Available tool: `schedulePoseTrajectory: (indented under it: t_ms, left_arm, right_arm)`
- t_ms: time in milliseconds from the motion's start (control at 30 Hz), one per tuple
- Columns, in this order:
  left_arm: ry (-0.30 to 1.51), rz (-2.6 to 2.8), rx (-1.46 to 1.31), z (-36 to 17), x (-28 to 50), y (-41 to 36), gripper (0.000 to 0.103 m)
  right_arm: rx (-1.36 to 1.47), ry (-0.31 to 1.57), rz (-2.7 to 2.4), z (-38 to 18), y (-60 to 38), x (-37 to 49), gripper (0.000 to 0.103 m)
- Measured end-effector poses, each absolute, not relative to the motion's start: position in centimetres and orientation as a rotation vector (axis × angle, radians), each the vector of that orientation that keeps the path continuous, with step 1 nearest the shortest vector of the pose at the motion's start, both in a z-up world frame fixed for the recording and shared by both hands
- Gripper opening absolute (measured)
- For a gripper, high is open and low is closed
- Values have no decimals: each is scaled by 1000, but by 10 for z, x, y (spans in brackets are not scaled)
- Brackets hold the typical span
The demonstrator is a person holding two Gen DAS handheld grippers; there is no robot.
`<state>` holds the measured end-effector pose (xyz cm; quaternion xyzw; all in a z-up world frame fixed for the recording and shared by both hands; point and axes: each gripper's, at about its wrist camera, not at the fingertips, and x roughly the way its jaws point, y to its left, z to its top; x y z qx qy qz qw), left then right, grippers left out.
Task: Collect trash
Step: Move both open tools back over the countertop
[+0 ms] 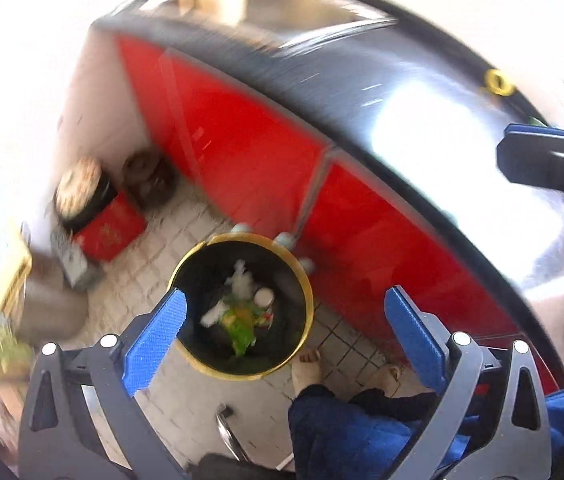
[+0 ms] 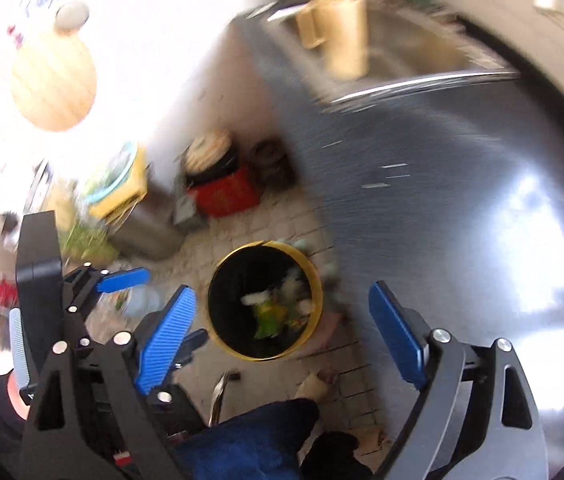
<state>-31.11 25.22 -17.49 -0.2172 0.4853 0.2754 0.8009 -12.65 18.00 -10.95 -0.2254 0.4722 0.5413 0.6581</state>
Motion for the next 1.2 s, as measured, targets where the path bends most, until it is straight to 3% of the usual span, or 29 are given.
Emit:
schedulePoseTrajectory:
  t_ms: [367, 600, 867, 1200]
  left_arm:
    - [1000, 139, -176, -118, -120, 128, 96]
    - [987, -35, -123, -100, -53, 49, 96]
    - [1015, -60, -55, -101, -15, 18, 96]
    - [1032, 40, -49, -123, 49, 67, 96]
  right_arm:
    - [-206, 994, 597, -57, -54, -2, 87]
    - [-39, 985, 361, -48, -188, 24, 87]
    - [44, 995, 299, -54, -232, 37, 87]
    - [37, 1020, 282, -88, -226, 106, 86]
